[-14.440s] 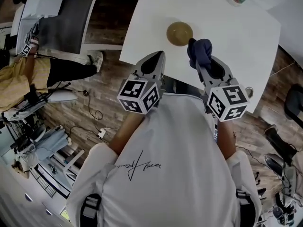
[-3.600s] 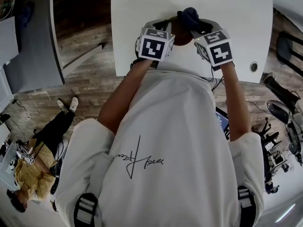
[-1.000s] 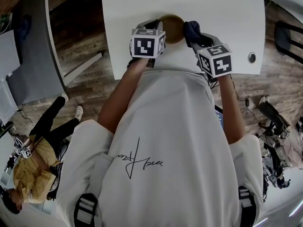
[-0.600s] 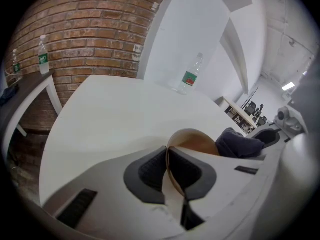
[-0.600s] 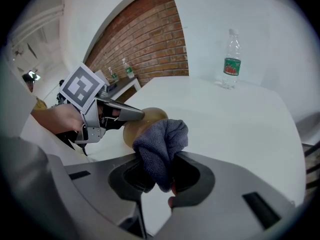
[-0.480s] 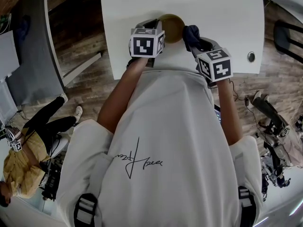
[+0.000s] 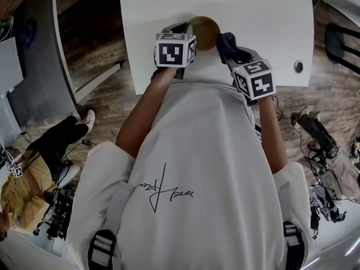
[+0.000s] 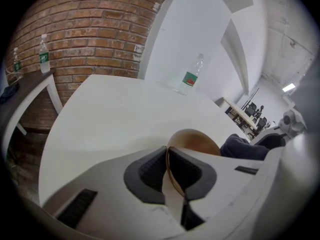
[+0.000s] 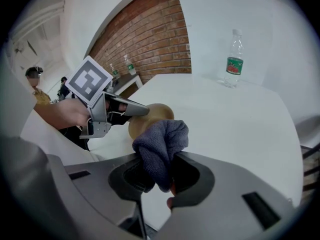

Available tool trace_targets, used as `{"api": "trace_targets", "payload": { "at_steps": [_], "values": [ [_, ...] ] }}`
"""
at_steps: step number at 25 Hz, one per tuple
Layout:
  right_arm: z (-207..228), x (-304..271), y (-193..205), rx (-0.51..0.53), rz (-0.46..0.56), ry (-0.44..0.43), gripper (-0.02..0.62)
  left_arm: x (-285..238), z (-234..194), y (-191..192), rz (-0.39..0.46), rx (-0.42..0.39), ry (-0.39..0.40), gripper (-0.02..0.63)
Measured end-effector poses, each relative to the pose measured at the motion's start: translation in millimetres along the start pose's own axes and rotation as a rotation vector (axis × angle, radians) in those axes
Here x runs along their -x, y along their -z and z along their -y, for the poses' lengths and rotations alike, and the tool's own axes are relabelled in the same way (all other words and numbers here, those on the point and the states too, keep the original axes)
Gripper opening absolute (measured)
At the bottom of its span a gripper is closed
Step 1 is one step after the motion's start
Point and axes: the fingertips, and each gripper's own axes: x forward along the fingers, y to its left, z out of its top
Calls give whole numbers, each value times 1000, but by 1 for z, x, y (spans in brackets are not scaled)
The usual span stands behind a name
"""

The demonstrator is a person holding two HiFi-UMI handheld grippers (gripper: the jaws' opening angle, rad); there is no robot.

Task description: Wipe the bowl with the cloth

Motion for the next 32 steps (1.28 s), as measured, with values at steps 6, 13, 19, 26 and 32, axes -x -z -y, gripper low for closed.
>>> {"api": "trace_targets", "payload": {
  "at_steps": [6,13,19,26,32],
  "values": [
    [-4,1,2,-1,-11,-10,83,1,-1,2,-10,8,-4,12],
    [-9,2,8,4,-33,-20,83,0,1,0,-6,8,-3,12],
    [-17,5,12,40,-52,-23,83,2,3,0,-9,9,-4,12],
    [-25,5,14,59,-66,-42,83,1,1,0,-13,15,-3,12],
    [-30,6,15,69,-69,-56,83,1,2,-1,-11,14,-1,12]
  ]
}}
